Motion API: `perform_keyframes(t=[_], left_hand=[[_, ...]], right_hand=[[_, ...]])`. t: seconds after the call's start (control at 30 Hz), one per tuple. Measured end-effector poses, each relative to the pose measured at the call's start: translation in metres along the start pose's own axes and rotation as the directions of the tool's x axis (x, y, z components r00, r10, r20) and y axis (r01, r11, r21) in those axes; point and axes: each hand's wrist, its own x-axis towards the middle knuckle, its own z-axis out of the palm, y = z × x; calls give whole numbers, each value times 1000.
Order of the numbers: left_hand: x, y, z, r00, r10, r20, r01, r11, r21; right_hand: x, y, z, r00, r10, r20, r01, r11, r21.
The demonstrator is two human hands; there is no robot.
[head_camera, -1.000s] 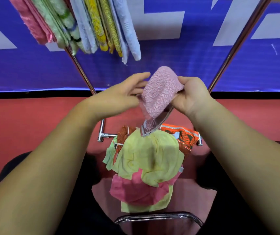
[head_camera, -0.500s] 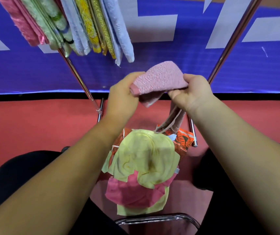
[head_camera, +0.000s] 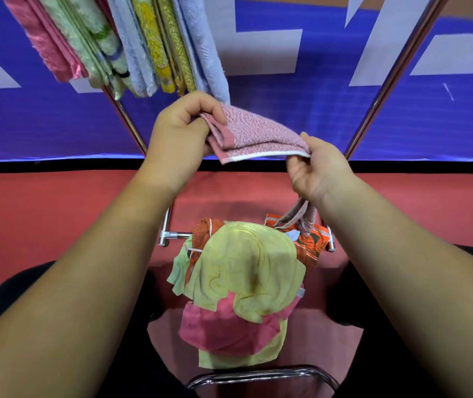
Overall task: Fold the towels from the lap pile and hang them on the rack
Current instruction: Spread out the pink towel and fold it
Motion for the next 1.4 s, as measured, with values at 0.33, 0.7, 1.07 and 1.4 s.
perform_keyframes(t=[0.33,0.7,1.07,1.4], left_hand=[[7,-3,-9,970,-242,-26,238,965,-112],[1,-30,-1,962,-271,45,141,628,765],[4,-63,36,960,-176,220,15,812,584],[3,-57,41,993,-74,96,-14,716,698]], right_hand=[[9,5,-3,962,-246,-120,210,945,-249],[-26,21,19,907,-294,301,417,725,-548],[-33,39,2,779,49,625,626,-111,-772],[-25,41,-3,766,-110,634,590,-272,-760]])
